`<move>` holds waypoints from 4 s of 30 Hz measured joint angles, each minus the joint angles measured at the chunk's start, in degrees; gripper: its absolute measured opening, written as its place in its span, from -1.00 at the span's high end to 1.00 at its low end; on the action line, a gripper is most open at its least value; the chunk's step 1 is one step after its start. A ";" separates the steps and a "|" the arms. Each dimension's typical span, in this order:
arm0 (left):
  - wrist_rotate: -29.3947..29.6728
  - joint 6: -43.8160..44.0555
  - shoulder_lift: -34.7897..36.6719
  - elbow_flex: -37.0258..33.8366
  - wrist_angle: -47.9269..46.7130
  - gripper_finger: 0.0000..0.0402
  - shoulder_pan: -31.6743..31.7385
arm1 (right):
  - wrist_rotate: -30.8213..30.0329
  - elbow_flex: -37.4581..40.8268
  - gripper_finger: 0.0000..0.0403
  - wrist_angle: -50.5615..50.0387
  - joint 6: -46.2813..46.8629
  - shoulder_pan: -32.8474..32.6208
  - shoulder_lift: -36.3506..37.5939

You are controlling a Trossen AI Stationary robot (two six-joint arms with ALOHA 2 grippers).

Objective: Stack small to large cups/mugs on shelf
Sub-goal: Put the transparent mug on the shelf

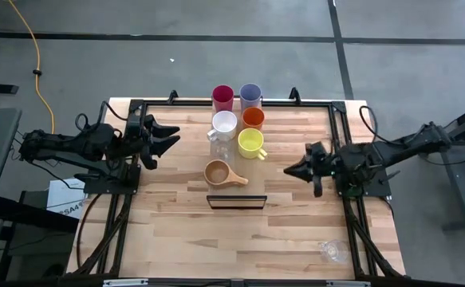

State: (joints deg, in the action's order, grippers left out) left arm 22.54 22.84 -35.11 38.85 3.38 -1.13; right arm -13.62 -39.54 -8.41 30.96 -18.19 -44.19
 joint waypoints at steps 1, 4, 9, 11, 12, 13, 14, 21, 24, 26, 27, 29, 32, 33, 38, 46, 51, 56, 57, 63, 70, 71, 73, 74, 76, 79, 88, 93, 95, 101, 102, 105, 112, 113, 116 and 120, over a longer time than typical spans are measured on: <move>-0.01 0.02 0.00 0.00 0.06 0.11 0.00 | 0.23 1.37 1.00 3.80 -0.88 0.81 0.91; -0.35 0.03 0.00 0.00 0.43 0.11 0.00 | 1.46 3.57 1.00 10.74 -3.48 3.00 2.80; -2.63 -1.25 0.00 0.00 1.00 0.11 0.00 | 1.68 3.33 1.00 11.30 -5.42 4.72 3.40; -3.58 -2.26 0.10 0.00 1.09 0.11 0.00 | 1.70 3.23 1.00 12.07 -5.42 4.93 3.43; -4.24 -2.85 0.12 0.00 1.12 0.11 0.00 | 1.70 3.23 1.00 12.26 -5.42 5.06 3.43; -4.91 -3.51 0.13 0.00 1.13 0.11 0.00 | 1.70 3.23 1.00 12.24 -5.41 5.06 3.43; -5.19 -4.25 0.13 0.00 1.11 0.11 0.00 | 1.70 3.23 1.00 12.21 -5.32 5.06 3.41; -8.05 -5.02 0.12 0.00 1.14 0.11 -0.01 | 1.72 3.21 1.00 12.16 -4.04 5.06 3.37; -9.63 -4.73 0.11 0.00 1.17 0.11 -0.02 | 1.72 3.21 1.00 12.16 -5.03 5.06 3.37; -10.62 -4.35 0.11 0.00 1.17 0.11 0.00 | 1.74 3.21 1.00 12.16 -5.39 5.06 3.37; -10.95 -4.14 0.11 0.00 1.17 0.11 0.00 | 1.74 3.21 1.00 12.16 -5.45 5.06 3.37; -11.18 -3.36 0.11 0.00 1.20 0.11 -0.01 | 1.74 3.18 1.00 12.14 -5.60 5.06 3.37; -11.16 -3.10 0.11 0.00 1.20 0.17 0.00 | 1.75 3.18 1.00 12.12 -6.62 5.06 3.37; -11.16 -3.12 0.11 0.00 1.20 0.23 0.00 | 1.76 3.18 1.00 12.12 -6.95 5.06 3.36; -9.72 -4.72 -0.01 0.00 0.42 0.84 -0.02 | 1.77 3.18 1.00 12.12 -7.48 5.06 3.35; -7.47 -5.50 -0.02 0.00 -0.12 0.98 -0.02 | 1.79 3.18 1.00 12.06 -7.35 5.06 3.35; -7.31 -4.80 -0.02 0.00 -0.18 1.00 0.00 | 3.63 1.37 0.89 4.98 2.90 5.46 3.90; -7.29 -4.57 -0.02 0.00 -0.47 1.00 0.00 | 10.26 -6.07 0.54 -19.11 14.62 2.45 0.17; -7.19 -4.56 -0.02 0.00 -0.49 1.00 0.00 | 11.39 -7.28 0.46 -22.35 16.59 0.79 -1.41; -6.31 -4.56 -0.02 0.00 -0.51 1.00 -0.01 | 17.19 -13.61 0.12 -32.23 24.93 -15.06 -13.13; -6.31 -4.54 -0.02 0.00 -0.54 1.00 -0.01 | 15.90 -21.15 0.05 -47.89 35.94 -32.56 -25.97; -6.31 -4.55 -0.02 0.00 -0.55 1.00 0.00 | 15.84 -21.34 0.05 -48.04 37.93 -34.50 -27.13; -6.15 -4.54 -0.02 0.00 -0.55 1.00 -0.02 | 15.84 -21.04 0.05 -47.74 41.81 -38.64 -29.44; -5.81 -4.55 -0.02 0.00 -0.55 1.00 -0.02 | 15.84 -20.85 0.05 -47.85 43.38 -40.45 -30.51; -4.99 -4.55 -0.02 0.00 -0.65 1.00 -0.02 | 15.84 -20.58 0.05 -48.48 45.79 -43.56 -32.58; -4.44 -4.54 0.00 0.00 -1.40 1.00 0.00 | 15.84 -20.55 0.05 -49.10 47.62 -46.45 -34.84; -3.42 -3.05 0.00 0.00 -4.05 1.00 -0.02 | 15.74 -20.53 0.05 -50.23 48.58 -47.56 -41.90; -3.42 -3.03 0.00 0.00 -4.03 1.00 -0.02 | 15.58 -20.49 0.06 -51.94 48.72 -47.07 -45.88; -3.42 -3.03 -0.02 0.00 -4.03 1.00 -0.01 | 15.58 -20.49 0.09 -52.10 48.74 -46.96 -46.88; -3.42 -3.03 -0.02 0.00 -4.01 1.00 0.00 | 15.59 -20.49 0.47 -52.32 49.15 -46.78 -47.43; -3.42 -3.03 -0.02 0.00 -4.01 1.00 -0.02 | 15.67 -20.49 0.60 -52.68 49.15 -46.69 -47.43; -3.42 -3.03 -0.02 0.00 -4.00 1.00 -0.01 | 16.76 -20.49 0.93 -52.84 49.15 -46.49 -47.43; -3.42 -3.01 -0.02 0.00 -3.94 1.00 -0.02 | 16.94 -20.49 0.98 -53.67 50.18 -45.52 -45.46; -3.42 -3.01 0.00 0.00 -3.92 1.00 -0.02 | 16.89 -20.48 0.99 -54.18 50.15 -45.15 -44.47; -3.42 -3.01 0.00 0.00 -3.87 1.00 -0.02 | 14.27 -20.47 0.99 -55.78 50.08 -43.87 -39.63; -3.42 -2.99 0.00 0.00 -3.85 1.00 0.00 | 4.37 -20.47 1.00 -55.16 48.83 -41.56 -30.02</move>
State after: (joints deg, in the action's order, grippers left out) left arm 19.11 19.85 -35.11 38.85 -0.47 -1.13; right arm -9.25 -60.01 -63.57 79.79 -59.75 -74.21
